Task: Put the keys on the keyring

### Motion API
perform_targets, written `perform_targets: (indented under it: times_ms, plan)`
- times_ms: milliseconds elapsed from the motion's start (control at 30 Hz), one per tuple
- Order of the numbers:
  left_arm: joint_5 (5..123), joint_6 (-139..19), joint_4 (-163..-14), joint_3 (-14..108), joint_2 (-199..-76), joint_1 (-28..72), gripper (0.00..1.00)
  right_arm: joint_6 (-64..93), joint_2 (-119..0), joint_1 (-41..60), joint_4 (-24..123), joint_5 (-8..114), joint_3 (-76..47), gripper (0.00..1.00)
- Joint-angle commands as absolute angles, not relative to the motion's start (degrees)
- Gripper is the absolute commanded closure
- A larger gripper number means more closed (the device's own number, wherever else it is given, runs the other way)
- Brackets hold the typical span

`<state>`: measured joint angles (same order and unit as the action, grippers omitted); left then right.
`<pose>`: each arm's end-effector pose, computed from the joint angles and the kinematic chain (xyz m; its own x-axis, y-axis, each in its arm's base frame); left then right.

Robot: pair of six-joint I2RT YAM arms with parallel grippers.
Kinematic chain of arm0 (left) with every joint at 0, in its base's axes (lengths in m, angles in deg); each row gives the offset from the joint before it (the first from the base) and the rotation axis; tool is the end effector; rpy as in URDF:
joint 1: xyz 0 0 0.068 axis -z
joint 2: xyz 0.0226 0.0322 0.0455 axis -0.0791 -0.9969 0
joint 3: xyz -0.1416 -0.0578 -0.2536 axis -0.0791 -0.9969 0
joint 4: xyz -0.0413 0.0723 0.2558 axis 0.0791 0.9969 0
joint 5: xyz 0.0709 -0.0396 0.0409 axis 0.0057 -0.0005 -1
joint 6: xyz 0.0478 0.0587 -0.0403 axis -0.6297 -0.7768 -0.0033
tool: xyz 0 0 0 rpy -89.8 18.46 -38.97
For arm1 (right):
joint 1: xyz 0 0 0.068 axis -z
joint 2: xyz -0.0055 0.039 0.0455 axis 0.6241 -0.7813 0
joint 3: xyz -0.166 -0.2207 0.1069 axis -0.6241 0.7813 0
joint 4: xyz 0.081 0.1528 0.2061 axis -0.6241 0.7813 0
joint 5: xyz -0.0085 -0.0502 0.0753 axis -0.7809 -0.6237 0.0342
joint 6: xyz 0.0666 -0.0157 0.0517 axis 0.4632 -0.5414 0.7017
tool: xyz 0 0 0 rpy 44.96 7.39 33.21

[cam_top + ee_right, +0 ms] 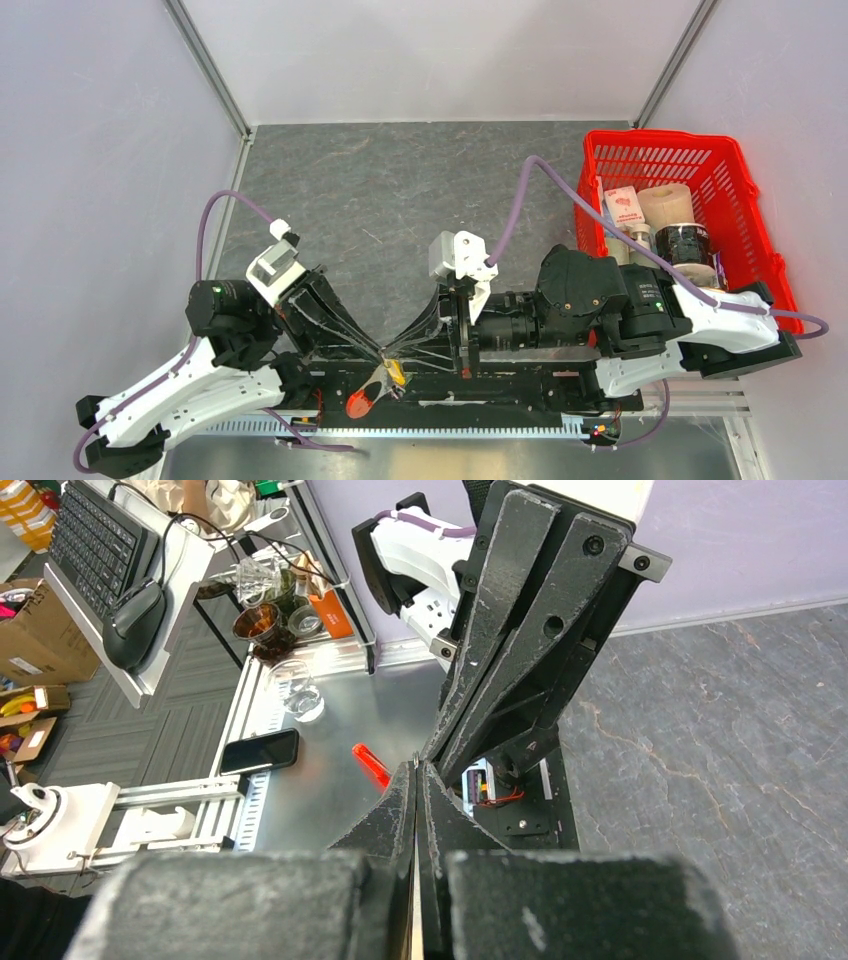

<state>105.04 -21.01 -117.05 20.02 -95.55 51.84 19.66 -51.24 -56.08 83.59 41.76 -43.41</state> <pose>0.0122 -0.1222 0.4654 -0.4207 -0.2686 -0.8665 0.8301 -0.4992 -0.2483 -0.0174 0.2699 0.5628 -0.2033 -0.0614 -0.9772 -0.9789 -0.0059 0.2040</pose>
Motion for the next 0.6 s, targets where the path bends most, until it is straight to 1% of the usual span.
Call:
perform_targets:
  times_ms: [0, 300, 567]
  plan:
    - [102.48, -23.21, -116.47, 22.53, -94.63, 51.89, 0.98, 20.21, -48.43, -55.87, 82.62, 45.15, -41.35, 1.00]
    - [98.79, -24.94, -112.88, 23.06, -93.52, 51.89, 0.98, 20.00, -45.92, -55.95, 82.61, 51.82, -36.31, 1.00]
    - [95.35, -25.22, -112.45, 22.80, -93.55, 51.85, 0.98, 18.02, -47.86, -55.95, 83.45, 53.38, -35.55, 1.00]
